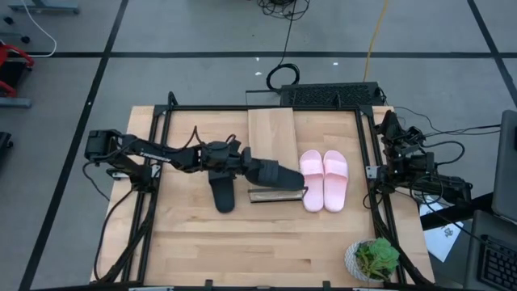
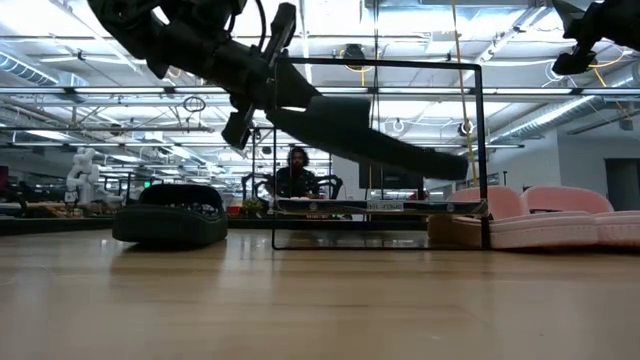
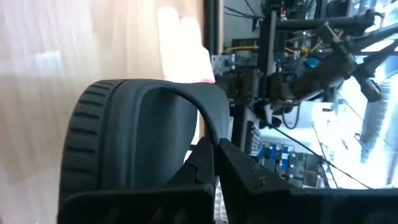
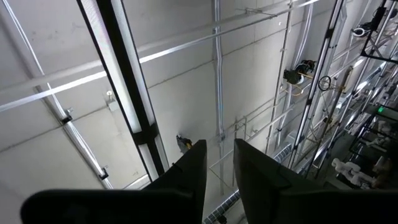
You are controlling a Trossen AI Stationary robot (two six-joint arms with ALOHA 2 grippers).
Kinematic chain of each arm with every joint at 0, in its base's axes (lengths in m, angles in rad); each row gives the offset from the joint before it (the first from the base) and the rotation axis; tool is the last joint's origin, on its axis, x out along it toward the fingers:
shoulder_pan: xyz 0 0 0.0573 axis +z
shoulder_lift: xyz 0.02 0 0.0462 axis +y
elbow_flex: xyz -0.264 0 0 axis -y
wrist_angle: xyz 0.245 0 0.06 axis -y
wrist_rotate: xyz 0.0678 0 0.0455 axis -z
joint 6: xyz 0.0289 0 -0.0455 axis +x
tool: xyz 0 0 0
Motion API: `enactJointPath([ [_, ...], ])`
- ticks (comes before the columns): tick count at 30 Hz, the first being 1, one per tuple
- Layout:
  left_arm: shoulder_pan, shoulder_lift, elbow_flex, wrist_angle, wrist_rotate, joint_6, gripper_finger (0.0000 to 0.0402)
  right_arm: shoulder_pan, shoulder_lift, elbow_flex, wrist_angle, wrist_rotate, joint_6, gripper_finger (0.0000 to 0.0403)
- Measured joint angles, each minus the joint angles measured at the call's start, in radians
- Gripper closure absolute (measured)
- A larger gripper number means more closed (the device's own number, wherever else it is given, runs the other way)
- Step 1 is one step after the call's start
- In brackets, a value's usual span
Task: Pick and place slides into the shelf
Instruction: Put the left black slide on the shelf
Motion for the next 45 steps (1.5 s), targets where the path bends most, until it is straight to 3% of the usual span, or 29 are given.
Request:
enactJointPath([
  [12, -0.049, 0.038, 0.0, 0.018, -0.084, -0.028, 0.0401, 0.0, 0.0, 0.0, 0.0, 0.024, -0.023, 0.033],
  [22, -0.067, 0.168, 0.0, 0.203, -0.06, -0.082, 0.0401, 0.0, 0.0, -0.001, -0.008, 0.027, -0.02, 0.033],
  [45, -0.145, 0.126, 0.001, -0.023, -0.112, -0.112, 0.0401, 0.0, 0.0, -0.001, -0.008, 0.028, 0.018, 0.033],
])
